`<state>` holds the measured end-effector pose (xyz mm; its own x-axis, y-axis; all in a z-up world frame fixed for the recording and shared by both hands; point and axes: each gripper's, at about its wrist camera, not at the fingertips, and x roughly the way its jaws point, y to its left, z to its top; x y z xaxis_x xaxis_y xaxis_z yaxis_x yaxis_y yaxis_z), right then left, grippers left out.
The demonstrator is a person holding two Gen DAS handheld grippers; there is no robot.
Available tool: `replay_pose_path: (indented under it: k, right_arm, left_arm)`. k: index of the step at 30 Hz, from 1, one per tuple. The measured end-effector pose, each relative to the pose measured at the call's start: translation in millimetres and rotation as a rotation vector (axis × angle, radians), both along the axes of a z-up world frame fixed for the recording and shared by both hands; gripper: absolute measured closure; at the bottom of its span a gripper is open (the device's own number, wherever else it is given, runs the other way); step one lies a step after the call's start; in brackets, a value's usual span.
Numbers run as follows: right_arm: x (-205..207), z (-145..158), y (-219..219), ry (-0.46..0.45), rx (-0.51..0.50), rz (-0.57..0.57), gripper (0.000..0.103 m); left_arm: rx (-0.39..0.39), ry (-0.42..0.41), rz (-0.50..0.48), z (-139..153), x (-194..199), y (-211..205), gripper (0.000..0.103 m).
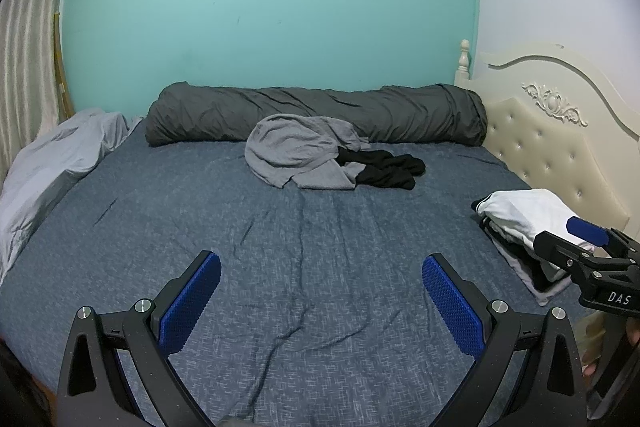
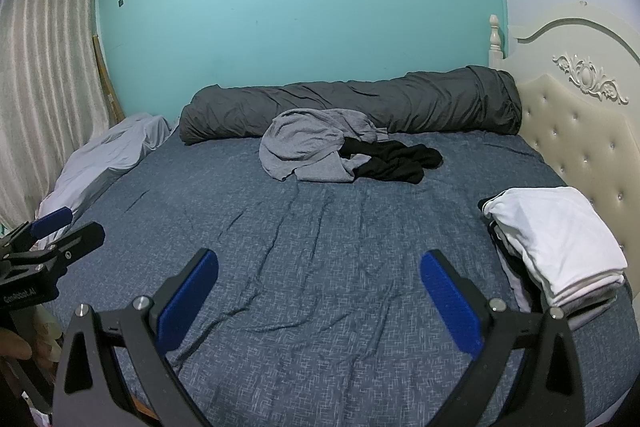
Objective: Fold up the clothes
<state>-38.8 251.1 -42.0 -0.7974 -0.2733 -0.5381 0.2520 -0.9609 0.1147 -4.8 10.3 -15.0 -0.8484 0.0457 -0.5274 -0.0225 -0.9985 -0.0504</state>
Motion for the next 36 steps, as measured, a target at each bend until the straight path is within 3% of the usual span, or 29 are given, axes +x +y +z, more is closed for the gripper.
replay_pose_path:
  k: [8,18,27,36]
  right_arm:
    - [-11.4,-14.9,-1.6,-0.033,-0.004,0.003,0.001]
    - [-56.0,-62.3,-9.8,-0.105,-0.008,0.021,0.001]
    - [-137.1,-114.1,-17.7,-0.165,-0.046,0.05,0.001]
    - [-239.6,-166.0,-37.3,-0.187,-0.034,0.066,0.001]
  left_arm:
    - [0.013,-0.024,0.012,-18.0,-14.3,-7.5,0.0]
    - [0.062,-0.091,0.066,-70.6,-61.3,-38.2,0.0]
    - [0.101,-0.137,0.111,-127.0,-143.0,-64.6,0.0]
    - [0.087,-0.149,0.163,-174.6,-230.6,-90.7,0.0]
